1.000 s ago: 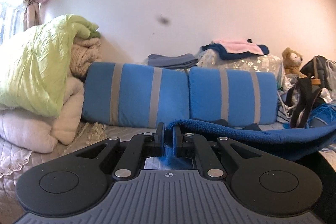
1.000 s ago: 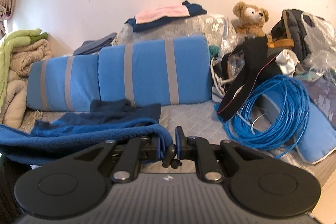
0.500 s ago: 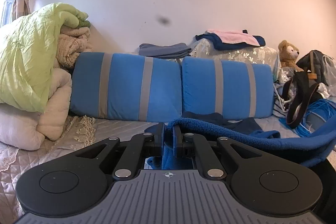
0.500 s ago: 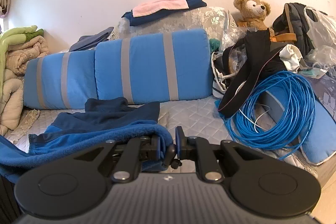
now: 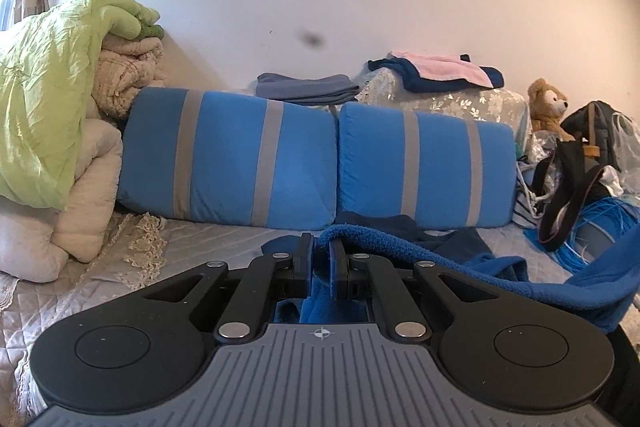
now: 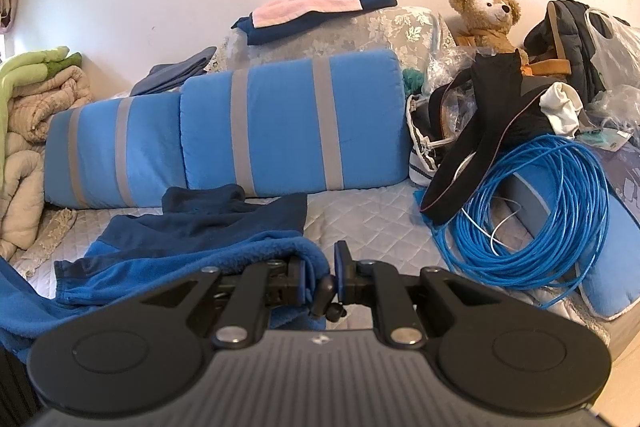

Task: Fold clothes

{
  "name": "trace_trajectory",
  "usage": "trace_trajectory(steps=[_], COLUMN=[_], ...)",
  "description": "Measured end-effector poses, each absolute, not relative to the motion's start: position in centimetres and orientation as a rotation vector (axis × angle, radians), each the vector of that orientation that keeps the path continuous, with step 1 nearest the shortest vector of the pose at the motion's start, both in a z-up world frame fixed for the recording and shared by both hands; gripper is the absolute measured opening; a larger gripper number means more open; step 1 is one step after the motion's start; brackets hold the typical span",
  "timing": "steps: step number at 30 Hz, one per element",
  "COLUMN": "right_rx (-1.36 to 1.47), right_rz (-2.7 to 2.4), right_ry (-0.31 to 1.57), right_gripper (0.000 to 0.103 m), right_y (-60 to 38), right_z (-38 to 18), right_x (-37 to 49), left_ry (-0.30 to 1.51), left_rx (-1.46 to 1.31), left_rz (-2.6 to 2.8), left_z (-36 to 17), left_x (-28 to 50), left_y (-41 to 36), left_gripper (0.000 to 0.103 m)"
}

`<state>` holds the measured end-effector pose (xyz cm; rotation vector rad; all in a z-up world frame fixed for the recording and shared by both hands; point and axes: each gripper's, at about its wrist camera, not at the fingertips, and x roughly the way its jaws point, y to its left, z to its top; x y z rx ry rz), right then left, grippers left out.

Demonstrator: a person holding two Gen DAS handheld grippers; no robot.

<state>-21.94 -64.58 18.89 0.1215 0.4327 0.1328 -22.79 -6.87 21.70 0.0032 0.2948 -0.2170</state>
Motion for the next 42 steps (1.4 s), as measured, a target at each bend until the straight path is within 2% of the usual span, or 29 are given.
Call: trace_trajectory(steps=[23, 34, 42], right_rx=[0.132, 0.016, -0.024], right_rz=[0.147, 0.195, 0.236], right_ry=[0.455, 0.550, 0.682], right_gripper=[0.013, 0.013, 0.014], right_y=[-65.4, -63.5, -62.5], right_z=[19.5, 21.8, 21.1], right_x=[-20.3, -13.5, -6.5], left_ry=[0.339, 0.496, 0.659], left_rx=[0.051, 0.088, 0.064], left_rz=[-0.164, -0.179, -0.202], left_z=[22.6, 22.2, 20.3], left_x=[-20.4, -12.5, -5.9], left_y=[-6.6, -5.9, -5.2], left_gripper=[0.008, 0.009, 0.009])
